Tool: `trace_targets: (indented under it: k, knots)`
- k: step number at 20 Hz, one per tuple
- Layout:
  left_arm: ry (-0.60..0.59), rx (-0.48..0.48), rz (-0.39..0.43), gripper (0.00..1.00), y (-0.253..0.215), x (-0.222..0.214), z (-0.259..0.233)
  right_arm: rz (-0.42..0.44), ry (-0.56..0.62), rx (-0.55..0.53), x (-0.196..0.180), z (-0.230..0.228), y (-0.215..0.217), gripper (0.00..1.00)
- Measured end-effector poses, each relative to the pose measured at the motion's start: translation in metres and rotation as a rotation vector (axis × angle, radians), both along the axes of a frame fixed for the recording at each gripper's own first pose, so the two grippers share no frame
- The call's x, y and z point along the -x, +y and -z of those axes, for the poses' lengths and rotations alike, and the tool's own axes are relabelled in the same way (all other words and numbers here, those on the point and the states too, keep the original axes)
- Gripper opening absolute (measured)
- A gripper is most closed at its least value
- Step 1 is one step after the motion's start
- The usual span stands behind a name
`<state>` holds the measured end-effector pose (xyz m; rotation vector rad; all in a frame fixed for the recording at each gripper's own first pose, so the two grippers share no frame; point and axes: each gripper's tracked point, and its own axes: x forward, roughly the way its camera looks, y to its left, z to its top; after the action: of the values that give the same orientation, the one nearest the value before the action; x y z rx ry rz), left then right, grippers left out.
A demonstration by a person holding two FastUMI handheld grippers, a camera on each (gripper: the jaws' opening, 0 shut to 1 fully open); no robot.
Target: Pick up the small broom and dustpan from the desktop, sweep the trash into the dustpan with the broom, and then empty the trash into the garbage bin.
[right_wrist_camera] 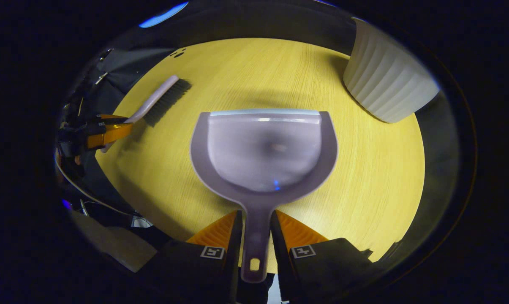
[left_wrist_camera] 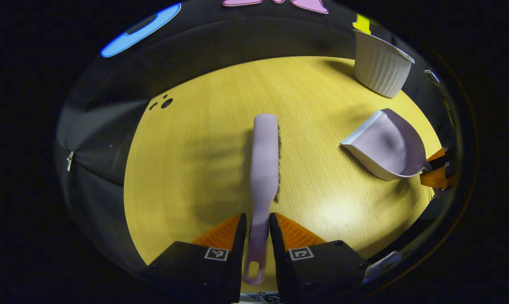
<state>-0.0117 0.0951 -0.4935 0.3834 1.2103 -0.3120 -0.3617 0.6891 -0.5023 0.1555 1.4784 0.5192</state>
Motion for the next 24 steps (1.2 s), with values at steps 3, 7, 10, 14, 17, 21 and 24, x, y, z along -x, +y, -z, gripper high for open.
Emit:
trace_targets:
  k: [3,7,10,14,17,21,24]
  knots:
    - [-0.033,0.026,-0.018,0.37,-0.001,0.001,-0.024,0.069,-0.039,-0.054,-0.007,-0.036,-0.010,0.41]
    - [-0.124,0.080,-0.043,0.37,-0.010,-0.009,-0.062,0.178,-0.242,-0.131,-0.050,-0.083,-0.013,0.41]
    - [-0.248,0.138,-0.040,0.37,-0.026,-0.030,-0.096,0.220,-0.384,-0.177,-0.078,-0.111,-0.011,0.41]
    - [-0.428,0.245,-0.013,0.37,-0.051,-0.058,-0.152,0.239,-0.545,-0.138,-0.116,-0.145,-0.024,0.41]
    - [-0.559,0.317,0.007,0.37,-0.069,-0.076,-0.198,0.276,-0.690,-0.105,-0.151,-0.180,-0.039,0.41]
    - [-0.646,0.378,0.044,0.36,-0.086,-0.083,-0.233,0.315,-0.801,-0.072,-0.182,-0.207,-0.048,0.41]
    - [-0.654,0.383,0.056,0.37,-0.088,-0.085,-0.235,0.308,-0.812,-0.061,-0.184,-0.208,-0.051,0.39]
